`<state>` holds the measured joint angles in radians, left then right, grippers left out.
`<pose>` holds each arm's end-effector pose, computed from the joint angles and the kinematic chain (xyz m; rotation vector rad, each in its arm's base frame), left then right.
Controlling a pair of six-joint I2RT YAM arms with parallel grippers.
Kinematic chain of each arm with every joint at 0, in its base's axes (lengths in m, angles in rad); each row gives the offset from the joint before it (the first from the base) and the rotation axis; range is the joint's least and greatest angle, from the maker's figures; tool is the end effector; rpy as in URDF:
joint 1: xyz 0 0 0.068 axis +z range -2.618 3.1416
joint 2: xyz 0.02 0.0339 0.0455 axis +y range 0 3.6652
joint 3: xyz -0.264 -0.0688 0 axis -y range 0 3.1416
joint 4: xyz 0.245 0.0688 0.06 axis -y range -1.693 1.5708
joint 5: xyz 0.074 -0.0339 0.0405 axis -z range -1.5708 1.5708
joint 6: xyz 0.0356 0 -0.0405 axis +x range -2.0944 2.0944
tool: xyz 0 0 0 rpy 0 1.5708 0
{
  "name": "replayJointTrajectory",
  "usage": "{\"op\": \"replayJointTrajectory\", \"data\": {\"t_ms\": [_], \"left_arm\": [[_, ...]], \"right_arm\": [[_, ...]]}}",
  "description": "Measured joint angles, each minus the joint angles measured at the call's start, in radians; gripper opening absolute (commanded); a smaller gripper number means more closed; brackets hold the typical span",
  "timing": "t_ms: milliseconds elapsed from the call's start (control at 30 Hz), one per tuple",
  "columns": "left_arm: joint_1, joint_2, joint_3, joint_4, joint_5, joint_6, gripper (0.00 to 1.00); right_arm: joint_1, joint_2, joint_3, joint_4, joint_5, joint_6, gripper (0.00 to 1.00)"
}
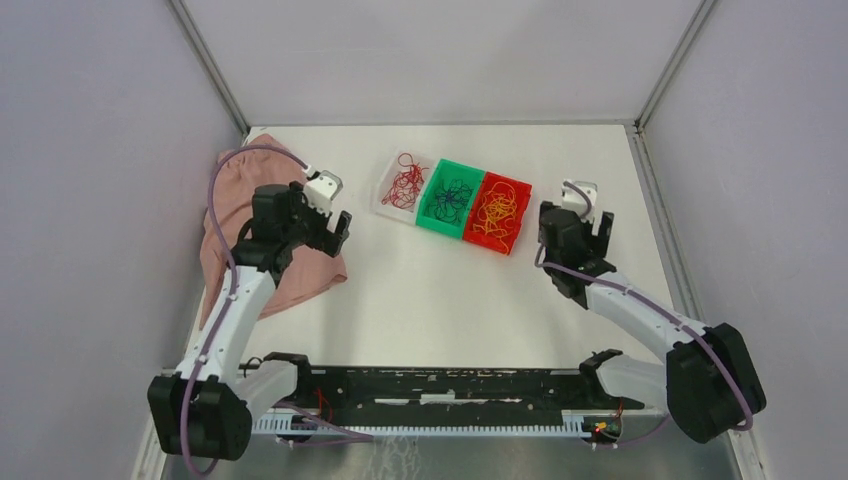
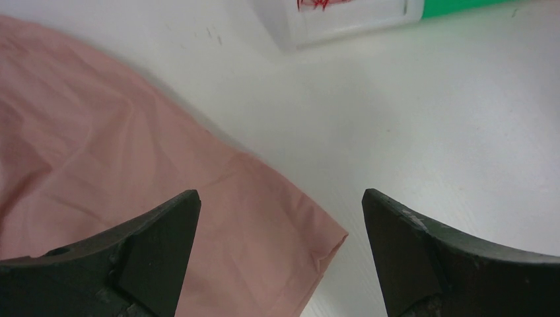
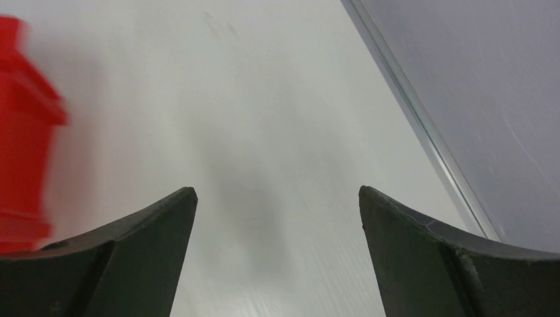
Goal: Untangle the cables
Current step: Place the cable in the bin.
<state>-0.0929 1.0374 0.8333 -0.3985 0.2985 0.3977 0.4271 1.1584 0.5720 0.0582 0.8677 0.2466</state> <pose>0.2249 -0.0315 0.2887 0.6839 2.0351 -0.1472 0.2254 0.0727 0.2209 0.3261 1.9020 -0.4614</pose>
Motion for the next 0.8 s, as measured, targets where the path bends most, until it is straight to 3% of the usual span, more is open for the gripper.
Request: {"op": "replayJointTrajectory", "data": {"t_ms": [200, 400, 633, 800], "left_arm": [[0.128, 0.174, -0.240, 0.312, 0.045, -0.087, 0.99], [0.180, 0.288, -0.345, 0.653, 0.051, -0.193, 0.99], [0.181, 0.336, -0.491, 1.022, 0.045, -0.258, 0.99], [0.181, 0.393, -0.546, 1.244, 0.045, -0.312, 0.99]], "right_arm": [[-0.112, 0.002, -0.127, 0.071, 0.107, 0.072, 1.00], [-0.169, 0.052, -0.161, 0.309, 0.115, 0.040, 1.00], [-0.249, 0.200, -0.224, 0.539, 0.039, -0.018, 1.00], [-0.288, 0.252, -0.229, 0.608, -0.064, -0.037, 0.99]]}}
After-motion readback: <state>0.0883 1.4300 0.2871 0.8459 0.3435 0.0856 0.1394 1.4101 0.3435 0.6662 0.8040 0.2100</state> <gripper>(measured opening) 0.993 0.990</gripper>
